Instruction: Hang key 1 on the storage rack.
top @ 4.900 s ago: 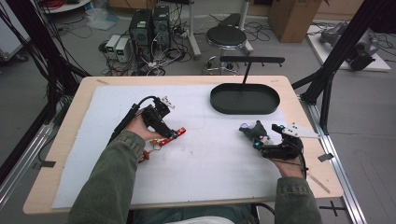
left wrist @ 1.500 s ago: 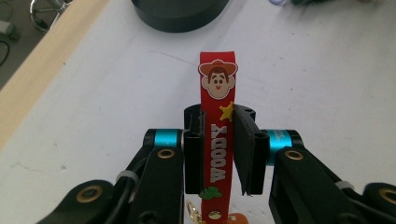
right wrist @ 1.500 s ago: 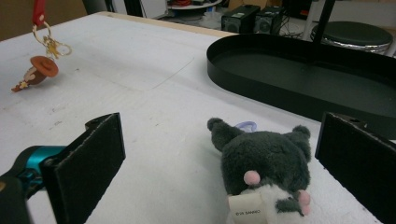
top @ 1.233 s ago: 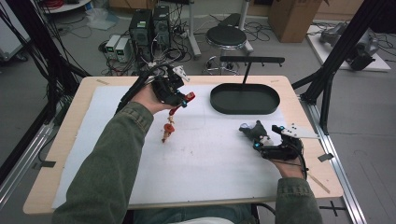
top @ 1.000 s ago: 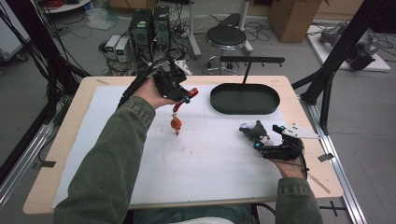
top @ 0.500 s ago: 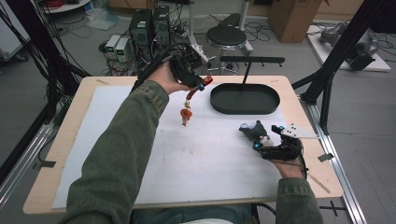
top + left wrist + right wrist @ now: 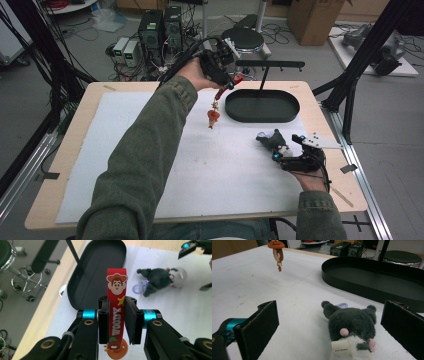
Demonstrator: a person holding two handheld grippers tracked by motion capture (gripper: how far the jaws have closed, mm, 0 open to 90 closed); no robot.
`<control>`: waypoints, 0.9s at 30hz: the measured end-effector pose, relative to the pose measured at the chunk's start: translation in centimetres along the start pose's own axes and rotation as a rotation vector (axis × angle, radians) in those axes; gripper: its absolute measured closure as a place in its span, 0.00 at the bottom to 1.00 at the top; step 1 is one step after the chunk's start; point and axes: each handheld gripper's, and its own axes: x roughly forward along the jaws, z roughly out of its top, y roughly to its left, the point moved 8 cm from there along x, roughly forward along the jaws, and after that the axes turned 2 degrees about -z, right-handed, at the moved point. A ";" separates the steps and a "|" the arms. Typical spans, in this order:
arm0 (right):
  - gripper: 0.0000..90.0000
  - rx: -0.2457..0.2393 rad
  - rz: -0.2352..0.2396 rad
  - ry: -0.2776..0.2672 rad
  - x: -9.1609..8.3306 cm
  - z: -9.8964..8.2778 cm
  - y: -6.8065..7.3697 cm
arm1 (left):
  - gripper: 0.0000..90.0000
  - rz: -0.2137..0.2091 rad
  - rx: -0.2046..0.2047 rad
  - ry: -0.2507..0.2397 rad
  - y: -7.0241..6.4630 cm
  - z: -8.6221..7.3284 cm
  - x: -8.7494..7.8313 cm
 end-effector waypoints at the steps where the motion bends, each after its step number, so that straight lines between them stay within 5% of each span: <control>1: 0.00 0.000 0.000 0.000 0.0 0.0 0.0 | 0.83 0.002 -0.007 -0.011 0.1 0.4 0.0; 13: 0.00 -0.001 0.001 -0.001 0.0 0.0 0.1 | 0.83 0.025 -0.026 -0.025 2.2 3.0 0.7; 27: 0.00 -0.001 -0.001 0.010 0.1 -0.2 0.1 | 0.83 0.072 -0.076 -0.104 5.6 5.0 1.8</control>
